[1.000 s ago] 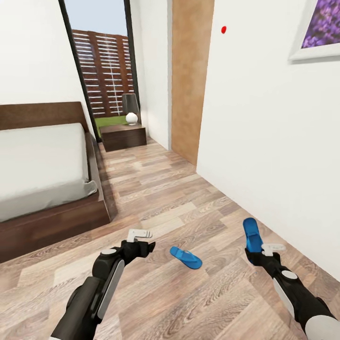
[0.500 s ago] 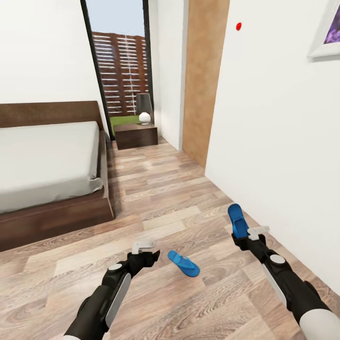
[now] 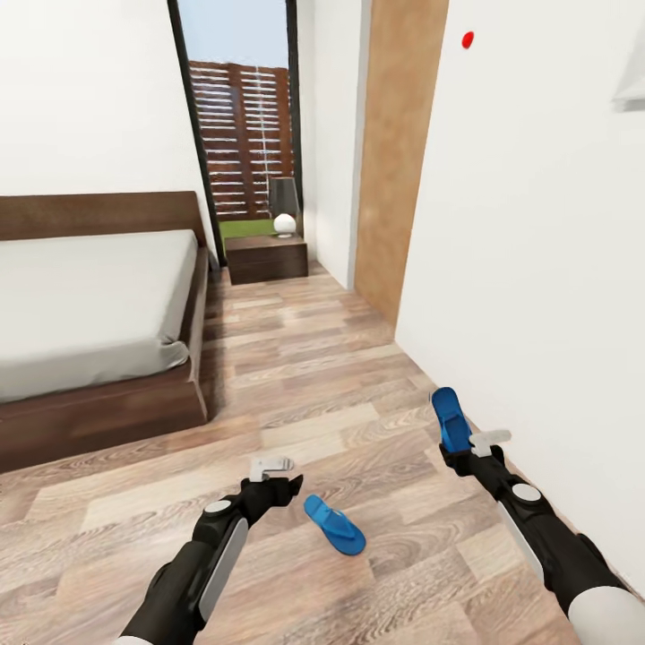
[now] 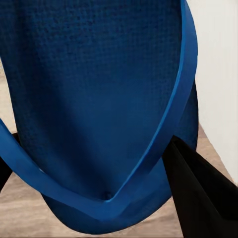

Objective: In the bedroom, move the book from the bed onto either nightstand, and place the two sandals side by side next to the bed.

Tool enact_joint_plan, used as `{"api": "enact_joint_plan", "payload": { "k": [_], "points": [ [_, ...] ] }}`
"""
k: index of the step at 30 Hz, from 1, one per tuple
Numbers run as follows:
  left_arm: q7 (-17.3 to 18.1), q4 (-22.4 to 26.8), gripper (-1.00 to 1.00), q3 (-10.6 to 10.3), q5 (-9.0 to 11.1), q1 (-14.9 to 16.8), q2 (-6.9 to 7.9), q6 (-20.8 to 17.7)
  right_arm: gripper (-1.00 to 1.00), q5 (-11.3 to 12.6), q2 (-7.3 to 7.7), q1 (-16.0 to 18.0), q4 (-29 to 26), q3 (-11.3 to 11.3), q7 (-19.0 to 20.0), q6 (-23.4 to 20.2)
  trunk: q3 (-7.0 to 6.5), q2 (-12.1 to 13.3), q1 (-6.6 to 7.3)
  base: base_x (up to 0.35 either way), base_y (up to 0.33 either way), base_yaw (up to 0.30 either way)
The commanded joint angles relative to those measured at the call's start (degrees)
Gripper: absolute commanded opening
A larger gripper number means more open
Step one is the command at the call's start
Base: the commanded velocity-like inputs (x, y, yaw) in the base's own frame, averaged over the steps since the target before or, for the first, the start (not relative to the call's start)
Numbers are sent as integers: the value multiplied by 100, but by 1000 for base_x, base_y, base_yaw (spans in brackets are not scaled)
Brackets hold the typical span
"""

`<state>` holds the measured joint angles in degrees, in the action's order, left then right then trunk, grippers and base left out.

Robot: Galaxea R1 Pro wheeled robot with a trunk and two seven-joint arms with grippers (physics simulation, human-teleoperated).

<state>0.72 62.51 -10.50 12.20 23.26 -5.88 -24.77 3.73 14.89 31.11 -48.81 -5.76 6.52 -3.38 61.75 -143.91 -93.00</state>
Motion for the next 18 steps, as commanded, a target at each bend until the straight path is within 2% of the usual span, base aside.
{"api": "enact_joint_plan", "payload": {
  "k": [1,5,11,18],
  "points": [
    [7,6,100,5,20,3,-3,-35,-100,41,6,0,-10,-13,-2,-31,6,-2,-1,238,-262,273],
    [13,6,100,5,19,3,5,-34,-100,40,6,0,-9,-13,-2,-35,6,-2,-1,252,-222,213],
    [19,7,100,11,28,3,0,-28,-100,33,11,0,3,-21,2,-125,6,-2,-1,200,-195,47],
    [16,7,100,7,28,3,-3,-28,-100,31,13,0,-6,-21,-2,-129,6,-2,-1,215,-246,259]
  ]
}}
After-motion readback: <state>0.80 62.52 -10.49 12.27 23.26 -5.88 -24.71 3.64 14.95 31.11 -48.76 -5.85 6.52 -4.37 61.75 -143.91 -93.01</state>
